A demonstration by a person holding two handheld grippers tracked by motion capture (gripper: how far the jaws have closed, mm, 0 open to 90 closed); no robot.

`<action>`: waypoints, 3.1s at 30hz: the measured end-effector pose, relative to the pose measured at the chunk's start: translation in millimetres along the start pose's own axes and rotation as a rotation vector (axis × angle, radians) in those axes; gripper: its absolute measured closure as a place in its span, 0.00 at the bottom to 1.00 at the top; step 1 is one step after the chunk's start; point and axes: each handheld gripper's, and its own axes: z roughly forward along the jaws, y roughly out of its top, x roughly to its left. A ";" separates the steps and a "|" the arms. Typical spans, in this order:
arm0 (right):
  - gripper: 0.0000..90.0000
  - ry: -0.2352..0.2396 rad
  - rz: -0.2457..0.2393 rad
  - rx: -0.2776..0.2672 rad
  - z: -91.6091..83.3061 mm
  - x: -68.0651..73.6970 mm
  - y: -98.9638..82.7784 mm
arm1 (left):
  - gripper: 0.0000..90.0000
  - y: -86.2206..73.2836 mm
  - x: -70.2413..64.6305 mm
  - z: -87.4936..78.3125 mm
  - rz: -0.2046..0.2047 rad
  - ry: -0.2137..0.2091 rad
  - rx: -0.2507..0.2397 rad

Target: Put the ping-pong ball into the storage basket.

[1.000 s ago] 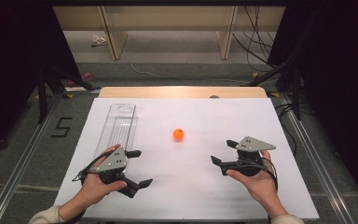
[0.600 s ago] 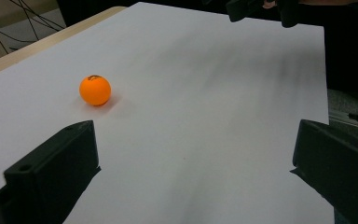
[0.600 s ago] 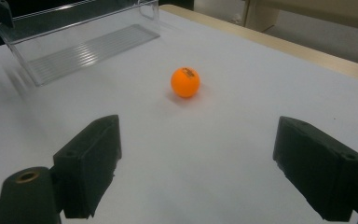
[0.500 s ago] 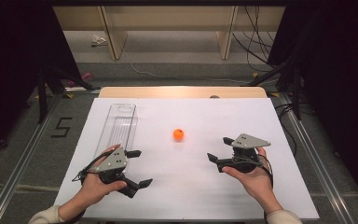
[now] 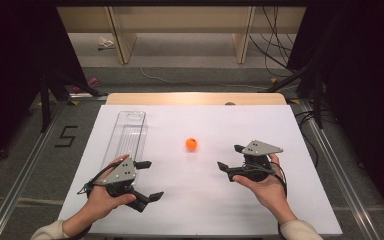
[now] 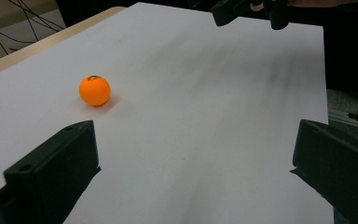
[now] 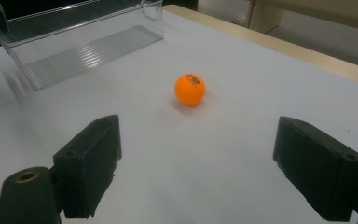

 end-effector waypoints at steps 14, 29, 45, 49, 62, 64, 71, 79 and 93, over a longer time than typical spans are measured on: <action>0.18 0.011 -0.002 0.000 12.1 0.8 5.3 | 0.00 0.2 0.1 -0.2 0.003 -0.002 -0.001; 0.18 0.022 -0.009 0.009 27.3 2.1 11.2 | 0.00 0.4 -0.2 -0.4 0.004 -0.003 -0.003; 0.18 0.031 -0.012 0.017 39.1 2.2 15.5 | 0.00 0.5 -0.2 -0.4 0.004 -0.005 -0.003; 0.18 0.033 -0.009 0.019 42.9 2.3 16.7 | 0.00 0.6 -0.3 -0.4 0.005 -0.006 -0.002; 0.18 0.042 -0.011 0.027 54.9 3.0 20.0 | 0.00 0.6 -0.3 -0.5 0.005 -0.008 -0.003; 0.18 0.044 -0.010 0.028 56.9 3.1 20.8 | 0.00 0.6 -0.4 -0.4 0.006 -0.007 -0.001; 0.18 0.042 -0.015 0.033 63.3 3.8 23.4 | 0.00 0.6 -0.4 -0.4 0.006 -0.008 -0.001; 0.18 0.044 -0.011 0.039 71.9 1.9 25.3 | 0.00 0.6 -0.4 -0.5 0.007 -0.008 -0.001; 0.18 0.043 -0.004 0.053 89.2 -0.9 28.8 | 0.00 0.6 -0.4 -0.5 0.007 -0.010 0.000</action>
